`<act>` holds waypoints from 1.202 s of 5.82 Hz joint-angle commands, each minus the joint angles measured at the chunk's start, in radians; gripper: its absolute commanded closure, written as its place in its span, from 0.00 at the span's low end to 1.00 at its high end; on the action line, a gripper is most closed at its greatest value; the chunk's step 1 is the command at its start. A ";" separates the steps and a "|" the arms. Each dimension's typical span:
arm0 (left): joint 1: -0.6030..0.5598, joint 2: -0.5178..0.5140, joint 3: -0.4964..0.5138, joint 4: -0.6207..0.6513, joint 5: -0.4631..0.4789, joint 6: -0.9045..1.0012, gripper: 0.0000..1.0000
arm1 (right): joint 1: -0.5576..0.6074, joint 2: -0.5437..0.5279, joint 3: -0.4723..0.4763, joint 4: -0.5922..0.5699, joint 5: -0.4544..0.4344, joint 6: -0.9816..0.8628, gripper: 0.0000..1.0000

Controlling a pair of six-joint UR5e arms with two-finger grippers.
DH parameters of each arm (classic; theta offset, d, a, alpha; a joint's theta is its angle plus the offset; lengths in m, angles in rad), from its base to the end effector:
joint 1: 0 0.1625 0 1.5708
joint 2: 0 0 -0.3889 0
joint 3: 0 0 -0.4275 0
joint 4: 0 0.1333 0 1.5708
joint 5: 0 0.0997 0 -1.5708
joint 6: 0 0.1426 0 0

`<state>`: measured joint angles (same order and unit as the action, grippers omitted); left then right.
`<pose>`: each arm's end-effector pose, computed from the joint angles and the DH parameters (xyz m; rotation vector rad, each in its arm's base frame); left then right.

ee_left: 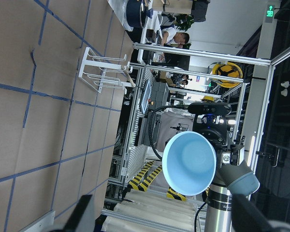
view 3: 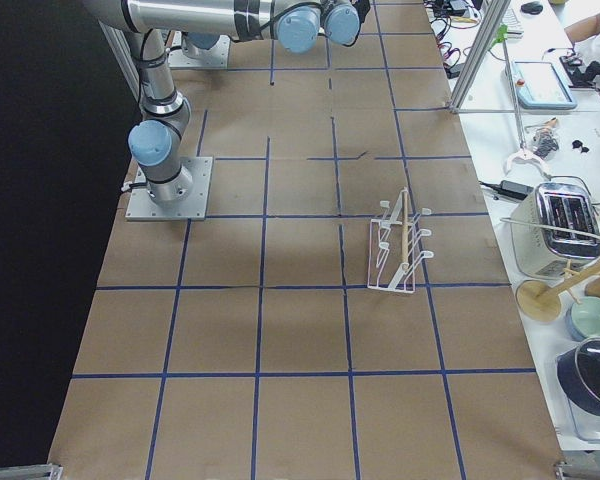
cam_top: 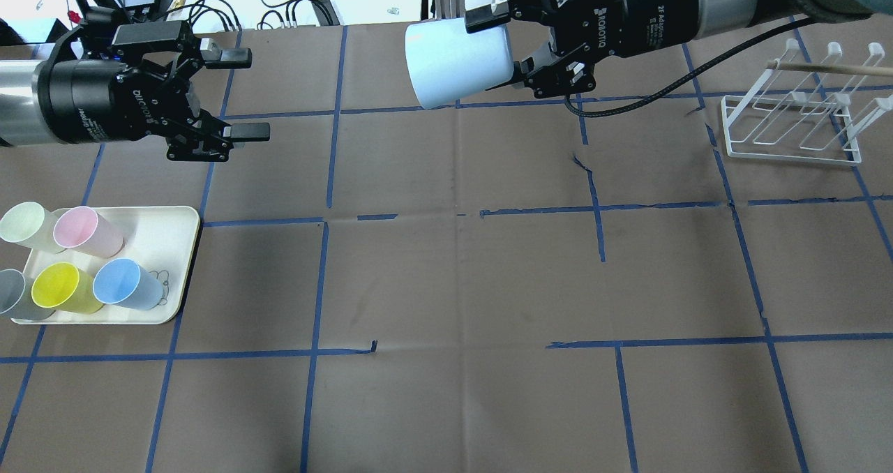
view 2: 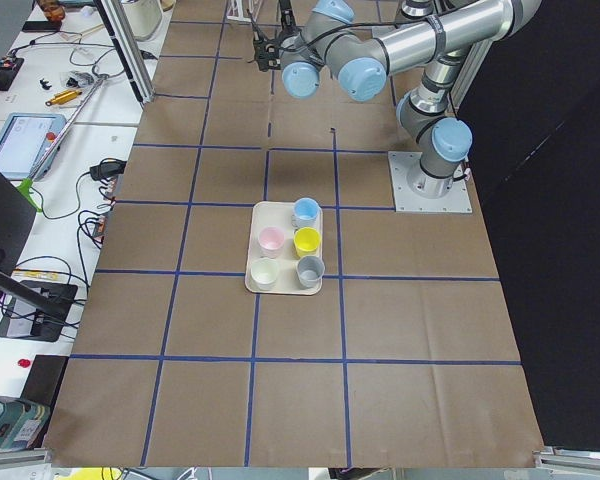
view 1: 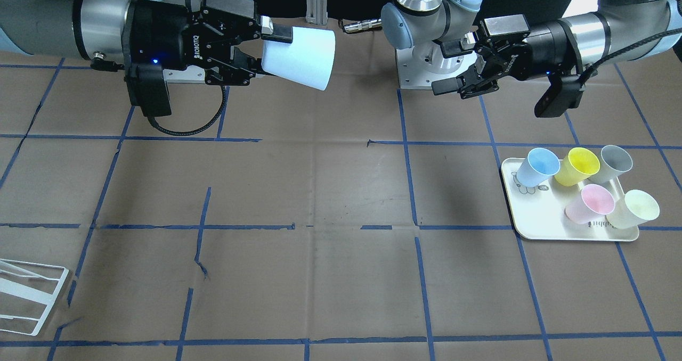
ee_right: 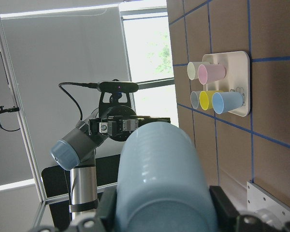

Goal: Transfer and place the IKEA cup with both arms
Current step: 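Carry the cup to table center with right gripper while left gripper approaches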

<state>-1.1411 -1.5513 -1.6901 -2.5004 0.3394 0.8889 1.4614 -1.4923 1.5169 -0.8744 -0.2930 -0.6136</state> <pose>-0.0649 -0.5011 0.3988 0.2622 -1.7234 -0.0221 0.2130 -0.5320 0.4429 0.0375 1.7917 0.1551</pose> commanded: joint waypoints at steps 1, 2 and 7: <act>-0.012 -0.009 0.003 -0.020 -0.016 0.015 0.02 | 0.002 -0.002 0.005 -0.001 0.000 -0.002 0.48; -0.055 -0.013 0.018 -0.015 -0.016 0.007 0.02 | 0.010 0.000 0.005 -0.001 0.002 -0.002 0.49; -0.262 -0.041 0.032 0.067 -0.259 -0.022 0.03 | 0.011 -0.002 0.003 -0.003 0.003 0.000 0.50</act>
<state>-1.3751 -1.5938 -1.6603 -2.4450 0.1086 0.8743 1.4717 -1.4941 1.5203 -0.8774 -0.2909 -0.6143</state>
